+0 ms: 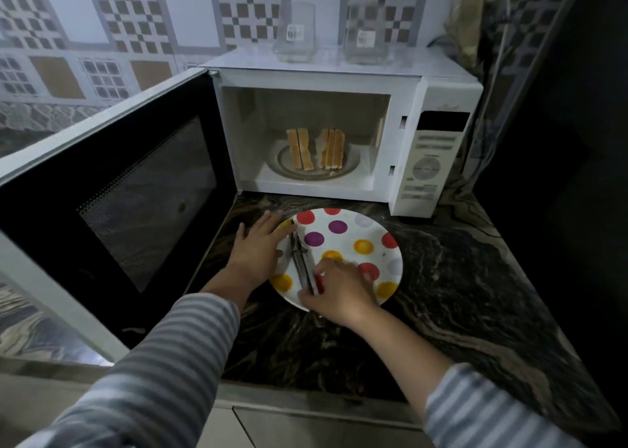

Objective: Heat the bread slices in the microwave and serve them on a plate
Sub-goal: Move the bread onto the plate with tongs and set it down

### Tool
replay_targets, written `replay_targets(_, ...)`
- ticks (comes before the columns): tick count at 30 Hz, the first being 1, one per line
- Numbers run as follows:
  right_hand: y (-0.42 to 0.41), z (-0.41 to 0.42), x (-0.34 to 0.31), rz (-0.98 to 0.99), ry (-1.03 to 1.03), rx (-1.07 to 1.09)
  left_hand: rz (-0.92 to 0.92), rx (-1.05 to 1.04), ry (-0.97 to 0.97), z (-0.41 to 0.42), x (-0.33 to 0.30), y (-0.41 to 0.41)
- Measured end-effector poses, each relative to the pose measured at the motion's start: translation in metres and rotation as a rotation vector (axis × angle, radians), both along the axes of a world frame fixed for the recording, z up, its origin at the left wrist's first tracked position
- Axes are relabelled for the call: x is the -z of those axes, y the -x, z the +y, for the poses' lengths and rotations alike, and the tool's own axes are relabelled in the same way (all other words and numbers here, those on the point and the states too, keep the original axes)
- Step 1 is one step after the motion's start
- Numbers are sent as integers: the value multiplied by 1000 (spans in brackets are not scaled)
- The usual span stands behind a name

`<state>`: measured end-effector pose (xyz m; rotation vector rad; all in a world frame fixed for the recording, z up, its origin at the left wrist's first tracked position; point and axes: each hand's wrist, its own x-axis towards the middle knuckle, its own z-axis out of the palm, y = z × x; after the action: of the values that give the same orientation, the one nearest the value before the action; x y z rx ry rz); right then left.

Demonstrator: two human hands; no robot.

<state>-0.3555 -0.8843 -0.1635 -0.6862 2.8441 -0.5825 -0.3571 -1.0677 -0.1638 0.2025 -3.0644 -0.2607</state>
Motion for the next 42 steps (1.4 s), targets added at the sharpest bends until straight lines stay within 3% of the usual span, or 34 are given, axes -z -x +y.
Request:
replay_targets(6,27,42,-22,-102,-65,47,51,122,-26,2,3,-2)
replay_targets(11,46,44,-19,-127,-87,51,162,92,-58,12,6,-4)
replay_targets(16,46,7,1,42,35,16,198,101,-44,12,9,0)
replay_targets(24,42,8,7,217,-15,28,241,91,-31,13,9,5)
replay_targets(32,43,77,-6,143,-167,95,274,97,-62,10,16,10)
replay_targets(38,44,45,-1,134,-84,-45,274,98,-99,10,20,6)
replay_targets(42,47,31,7,91,-67,-19,234,47,-132,11,19,-4)
